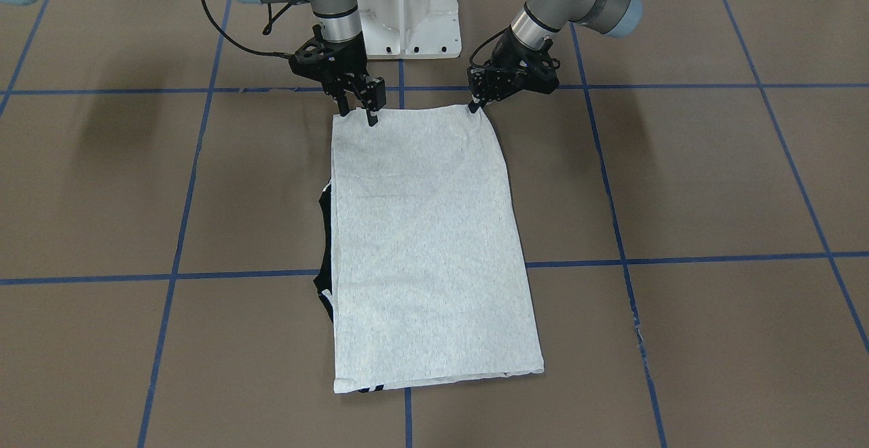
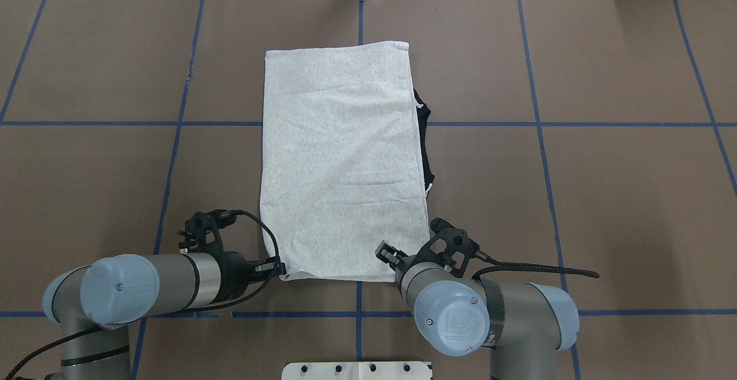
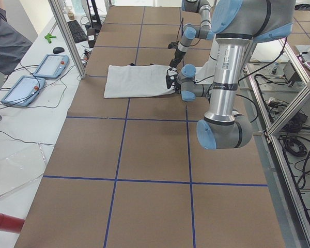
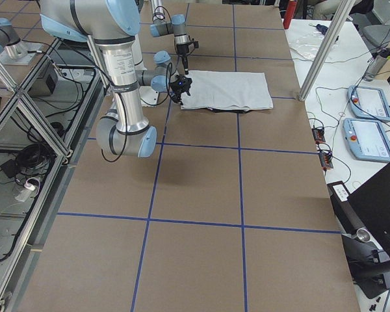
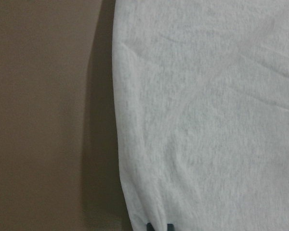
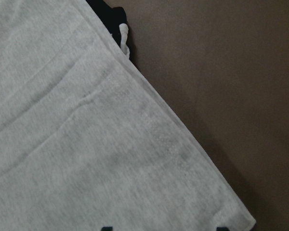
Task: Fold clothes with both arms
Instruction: 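Pinch the near corners of the folded shirt with both grippers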
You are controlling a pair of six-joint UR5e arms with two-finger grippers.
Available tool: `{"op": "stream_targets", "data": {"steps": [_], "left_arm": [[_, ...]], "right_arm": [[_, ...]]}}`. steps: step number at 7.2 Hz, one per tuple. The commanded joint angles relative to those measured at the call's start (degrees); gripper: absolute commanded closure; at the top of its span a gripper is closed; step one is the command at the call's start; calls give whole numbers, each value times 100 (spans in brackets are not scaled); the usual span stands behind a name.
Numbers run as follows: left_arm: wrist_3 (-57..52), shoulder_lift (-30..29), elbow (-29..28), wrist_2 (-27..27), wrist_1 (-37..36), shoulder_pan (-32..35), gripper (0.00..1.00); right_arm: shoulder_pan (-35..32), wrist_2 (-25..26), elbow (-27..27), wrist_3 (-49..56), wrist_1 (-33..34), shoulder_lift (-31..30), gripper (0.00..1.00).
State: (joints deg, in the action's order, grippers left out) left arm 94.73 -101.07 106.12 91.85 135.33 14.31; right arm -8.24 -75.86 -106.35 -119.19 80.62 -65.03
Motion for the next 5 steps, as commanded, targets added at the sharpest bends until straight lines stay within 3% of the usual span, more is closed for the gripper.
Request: {"op": "stream_targets", "data": {"steps": [1,3,5], "left_arm": [[2,0,-4,0,-6,2,100],[-7,0,-4,0,2,2,100],[-7,0,-4,0,2,-7,100]], "right_arm": [[7,202,70,-8,-2,60,23],[7,212,185,-34,-2,174,23],[7,212,185,-148,-2,210,33]]}}
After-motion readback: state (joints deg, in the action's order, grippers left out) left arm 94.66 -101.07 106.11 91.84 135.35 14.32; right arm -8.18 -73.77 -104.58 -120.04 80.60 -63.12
